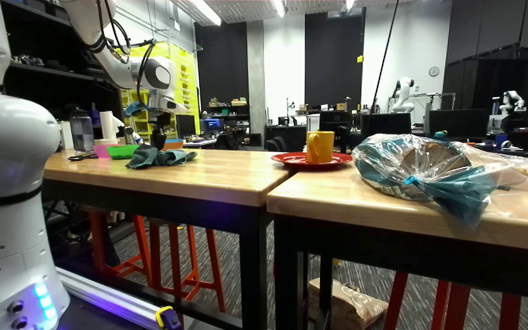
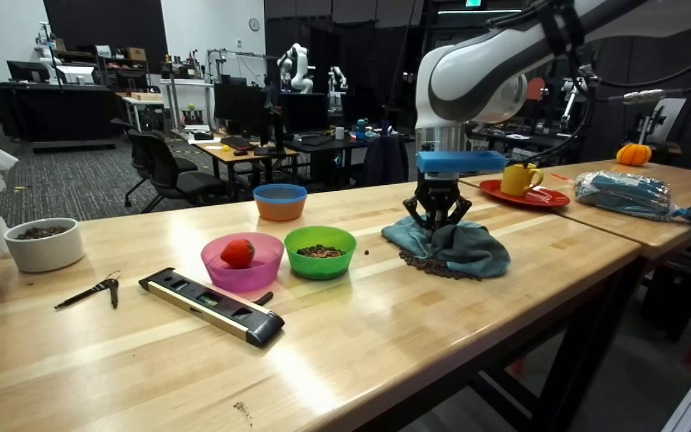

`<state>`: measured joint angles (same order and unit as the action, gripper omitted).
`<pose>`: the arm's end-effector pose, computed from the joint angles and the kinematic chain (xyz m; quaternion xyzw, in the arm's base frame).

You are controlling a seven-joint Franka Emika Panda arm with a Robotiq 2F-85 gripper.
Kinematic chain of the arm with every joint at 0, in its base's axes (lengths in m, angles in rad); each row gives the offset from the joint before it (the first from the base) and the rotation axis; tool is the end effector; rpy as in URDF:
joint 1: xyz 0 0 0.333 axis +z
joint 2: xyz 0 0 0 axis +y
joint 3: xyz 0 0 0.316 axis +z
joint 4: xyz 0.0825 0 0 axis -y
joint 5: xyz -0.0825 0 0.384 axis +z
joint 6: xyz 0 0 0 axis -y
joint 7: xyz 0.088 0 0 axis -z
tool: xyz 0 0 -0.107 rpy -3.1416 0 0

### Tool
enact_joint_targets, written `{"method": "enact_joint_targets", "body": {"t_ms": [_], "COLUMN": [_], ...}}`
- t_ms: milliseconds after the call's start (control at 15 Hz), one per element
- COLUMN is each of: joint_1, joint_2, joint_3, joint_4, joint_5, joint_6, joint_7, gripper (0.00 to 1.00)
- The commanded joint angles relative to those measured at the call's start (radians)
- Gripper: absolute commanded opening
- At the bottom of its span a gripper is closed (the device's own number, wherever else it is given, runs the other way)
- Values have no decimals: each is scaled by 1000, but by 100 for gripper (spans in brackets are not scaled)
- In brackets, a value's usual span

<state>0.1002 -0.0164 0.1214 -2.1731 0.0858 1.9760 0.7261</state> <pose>0.4967 0.1176 0.3858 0.9584 -0.2682 -0.0970 0.0085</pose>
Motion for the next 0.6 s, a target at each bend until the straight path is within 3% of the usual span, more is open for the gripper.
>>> {"method": "enact_joint_targets", "body": {"t_ms": [0, 533], "joint_1": [33, 75], "joint_2": [45, 79], "joint_3": [29, 67], "joint_4": [0, 28], "joint_5": [71, 124], "joint_6": [3, 14], "joint_7": [108, 196], "gripper": [2, 2]}}
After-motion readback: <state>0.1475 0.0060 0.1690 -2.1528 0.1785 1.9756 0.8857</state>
